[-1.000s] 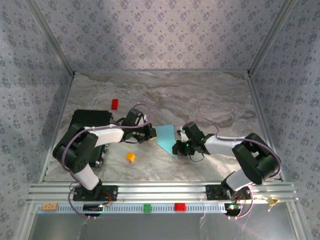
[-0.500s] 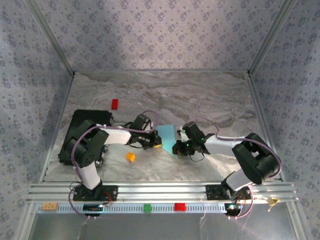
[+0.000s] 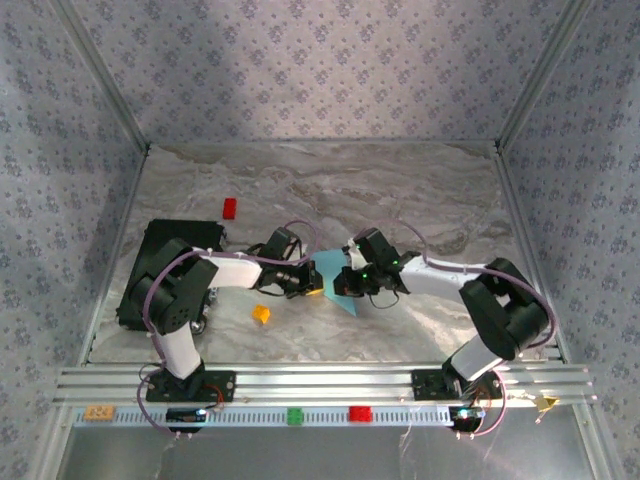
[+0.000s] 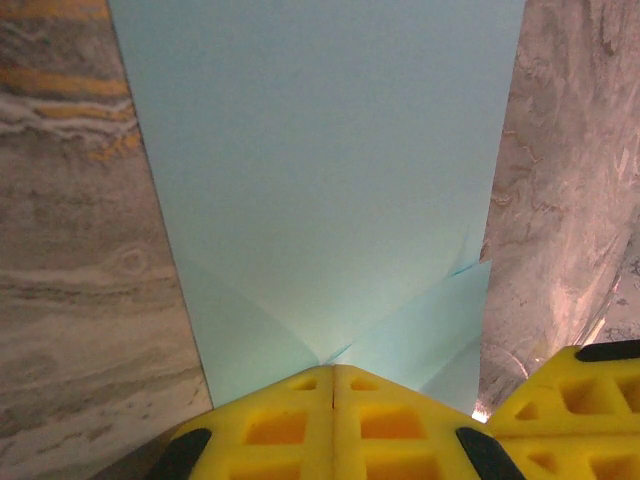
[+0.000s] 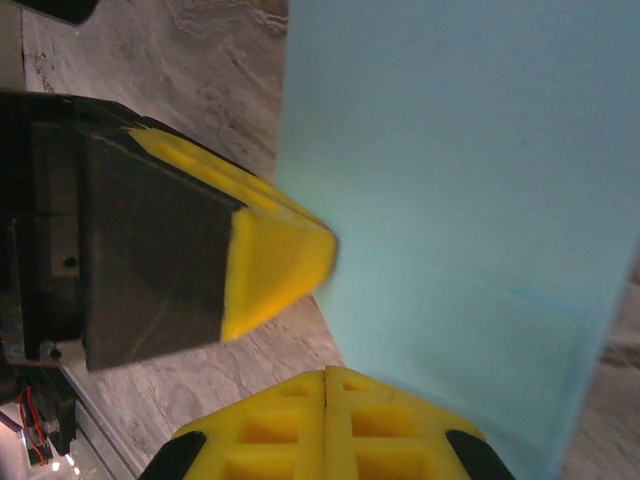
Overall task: Fold a paper plane with a square sheet of paper (pick it up from the middle)
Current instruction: Third fold the triangle at the center of the table.
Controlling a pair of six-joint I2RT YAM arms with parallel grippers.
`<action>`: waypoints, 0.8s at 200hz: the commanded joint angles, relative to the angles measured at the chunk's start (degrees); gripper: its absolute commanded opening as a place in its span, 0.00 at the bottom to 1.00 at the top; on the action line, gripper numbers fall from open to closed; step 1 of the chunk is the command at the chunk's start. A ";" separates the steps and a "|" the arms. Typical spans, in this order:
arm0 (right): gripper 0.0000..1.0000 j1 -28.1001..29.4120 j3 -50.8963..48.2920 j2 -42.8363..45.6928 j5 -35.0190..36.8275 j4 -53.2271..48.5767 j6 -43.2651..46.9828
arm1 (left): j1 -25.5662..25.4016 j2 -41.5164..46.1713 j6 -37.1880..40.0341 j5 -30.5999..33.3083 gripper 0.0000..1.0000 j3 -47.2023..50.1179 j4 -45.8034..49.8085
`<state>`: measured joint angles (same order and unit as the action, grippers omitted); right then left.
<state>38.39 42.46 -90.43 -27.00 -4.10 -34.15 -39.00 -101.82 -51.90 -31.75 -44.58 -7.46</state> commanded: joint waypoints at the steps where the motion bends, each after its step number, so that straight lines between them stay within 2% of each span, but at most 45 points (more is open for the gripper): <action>1: 0.01 1.48 1.86 -3.12 -0.95 -1.45 1.04 | 0.51 -1.80 0.67 1.31 0.00 -0.69 2.18; 65: 0.01 2.44 0.64 -5.55 1.83 -4.88 2.20 | 0.58 -2.20 0.88 1.09 0.00 -1.04 2.57; 125: 0.01 0.75 -8.50 2.04 0.31 -3.26 0.63 | 1.02 -3.14 1.36 0.88 0.00 -1.36 2.81; 160: 0.02 -0.29 -9.63 6.81 -1.04 -3.47 0.68 | 1.03 -2.86 1.29 0.81 0.00 -1.08 2.73</action>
<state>38.65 33.67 -86.43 -27.11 -3.55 -33.43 -38.57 -102.94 -51.86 -33.23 -45.50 -7.46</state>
